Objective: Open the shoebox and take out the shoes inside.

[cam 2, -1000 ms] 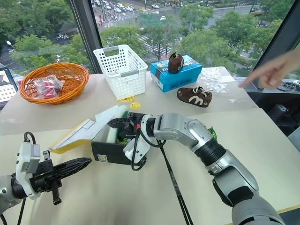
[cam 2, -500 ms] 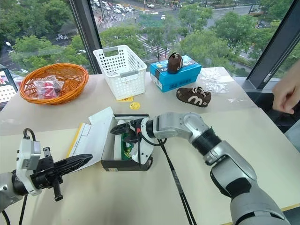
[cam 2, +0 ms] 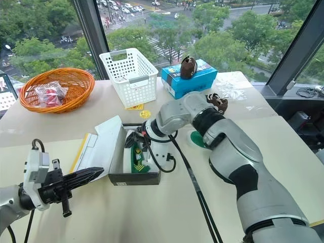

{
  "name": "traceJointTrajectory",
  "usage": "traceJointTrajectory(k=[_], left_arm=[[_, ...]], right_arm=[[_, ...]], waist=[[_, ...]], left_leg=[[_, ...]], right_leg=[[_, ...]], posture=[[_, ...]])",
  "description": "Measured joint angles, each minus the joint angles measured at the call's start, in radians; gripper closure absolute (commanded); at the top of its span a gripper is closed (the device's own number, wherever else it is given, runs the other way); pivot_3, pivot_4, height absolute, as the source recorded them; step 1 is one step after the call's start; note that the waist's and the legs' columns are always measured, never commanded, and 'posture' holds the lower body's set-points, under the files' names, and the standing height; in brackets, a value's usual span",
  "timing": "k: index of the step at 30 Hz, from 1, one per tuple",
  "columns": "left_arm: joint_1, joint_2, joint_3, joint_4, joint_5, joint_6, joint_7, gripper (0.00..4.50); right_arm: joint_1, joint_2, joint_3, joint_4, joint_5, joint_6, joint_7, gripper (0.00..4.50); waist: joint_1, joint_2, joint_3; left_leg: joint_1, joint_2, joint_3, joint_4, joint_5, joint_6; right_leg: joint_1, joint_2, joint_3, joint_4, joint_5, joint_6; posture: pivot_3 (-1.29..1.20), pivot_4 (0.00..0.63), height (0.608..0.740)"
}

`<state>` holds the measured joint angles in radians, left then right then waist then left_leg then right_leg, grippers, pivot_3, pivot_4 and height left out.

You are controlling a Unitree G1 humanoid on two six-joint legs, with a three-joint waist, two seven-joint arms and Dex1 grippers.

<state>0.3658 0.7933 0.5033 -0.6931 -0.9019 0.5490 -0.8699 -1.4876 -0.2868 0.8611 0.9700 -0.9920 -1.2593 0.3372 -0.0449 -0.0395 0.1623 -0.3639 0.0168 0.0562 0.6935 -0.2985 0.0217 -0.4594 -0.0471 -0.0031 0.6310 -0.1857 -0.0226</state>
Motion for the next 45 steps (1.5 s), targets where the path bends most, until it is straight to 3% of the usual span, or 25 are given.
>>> traceJointTrajectory(k=[6,14,15,16,23,29,34,40,43,45], left_arm=[[0.033,-0.006,0.015,-0.014,0.0,0.0,0.012,4.5],[0.057,-0.01,0.03,-0.037,-0.001,-0.001,0.017,4.5],[0.062,-0.01,0.032,-0.037,-0.001,-0.001,0.017,4.5],[0.063,-0.01,0.032,-0.037,-0.001,-0.001,0.017,4.5],[0.057,-0.01,0.032,-0.037,-0.001,-0.002,0.017,4.5],[0.043,-0.01,0.03,-0.036,0.0,-0.002,0.015,4.5],[0.04,-0.01,0.029,-0.035,0.003,-0.002,0.014,4.5],[0.034,-0.009,0.026,-0.025,0.013,-0.002,0.004,4.5],[0.019,-0.007,0.02,-0.011,0.015,-0.002,-0.004,4.5],[0.007,-0.004,0.014,-0.006,0.015,-0.002,-0.009,4.5]], right_arm=[[-0.032,0.04,0.064,0.072,-0.103,0.008,-0.138,0.75],[-0.03,0.059,0.095,0.114,-0.124,-0.006,-0.182,0.75],[-0.03,0.059,0.095,0.118,-0.124,-0.009,-0.182,1.25],[-0.03,0.059,0.095,0.119,-0.123,-0.01,-0.182,1.39],[-0.031,0.062,0.084,0.119,-0.082,-0.017,-0.178,3.79],[-0.029,0.061,0.067,0.12,-0.04,-0.017,-0.153,3.79],[-0.014,0.041,-0.025,0.135,0.16,-0.041,-0.04,3.79],[0.035,-0.058,-0.071,0.032,0.393,-0.06,0.16,3.79],[0.067,-0.081,-0.085,-0.053,0.405,-0.028,0.201,3.79],[0.081,-0.106,-0.095,-0.134,0.323,0.03,0.18,3.79]], waist=[[0.001,0.0,0.0],[0.001,0.0,0.0],[0.001,0.0,0.0],[0.001,0.0,0.0],[0.001,0.0,0.0],[0.001,0.0,0.0],[0.001,0.001,0.0],[0.003,0.001,0.0],[0.0,0.001,0.0],[0.001,0.001,0.001]], left_leg=[[0.0,0.0,-0.001,0.0,0.0,-0.001],[0.0,0.0,-0.001,0.0,0.0,-0.001],[0.0,0.0,-0.001,0.0,0.0,-0.001],[0.0,0.0,-0.001,0.0,0.0,-0.001],[0.0,0.0,-0.001,0.0,0.0,-0.001],[-0.001,0.0,-0.001,0.0,0.0,-0.001],[-0.002,0.0,-0.002,0.0,0.0,-0.001],[-0.002,0.0,-0.004,0.0,0.0,0.0],[-0.002,0.0,-0.004,0.0,0.0,0.0],[-0.002,0.0,-0.004,0.0,0.0,0.0]], right_leg=[[0.0,0.0,0.0,0.0,-0.001,-0.001],[0.0,0.0,0.0,0.001,-0.001,-0.001],[0.0,0.0,-0.001,0.001,-0.001,-0.001],[0.0,0.0,-0.001,0.001,-0.001,-0.001],[0.0,0.001,-0.001,0.001,-0.001,-0.001],[0.0,0.0,-0.001,0.0,-0.001,-0.001],[0.0,0.0,-0.002,0.0,0.0,-0.001],[0.001,0.0,-0.003,-0.001,0.0,-0.001],[0.0,-0.001,-0.003,0.0,0.0,-0.001],[0.0,-0.006,-0.003,0.001,0.0,-0.001]], posture=[[0.0,0.15,0.736],[0.0,0.15,0.736],[0.0,0.15,0.736],[0.0,0.15,0.736],[0.0,0.15,0.736],[0.0,0.15,0.736],[0.0,0.15,0.736],[0.0,0.15,0.736],[0.0,0.15,0.736],[0.0,0.15,0.736]])
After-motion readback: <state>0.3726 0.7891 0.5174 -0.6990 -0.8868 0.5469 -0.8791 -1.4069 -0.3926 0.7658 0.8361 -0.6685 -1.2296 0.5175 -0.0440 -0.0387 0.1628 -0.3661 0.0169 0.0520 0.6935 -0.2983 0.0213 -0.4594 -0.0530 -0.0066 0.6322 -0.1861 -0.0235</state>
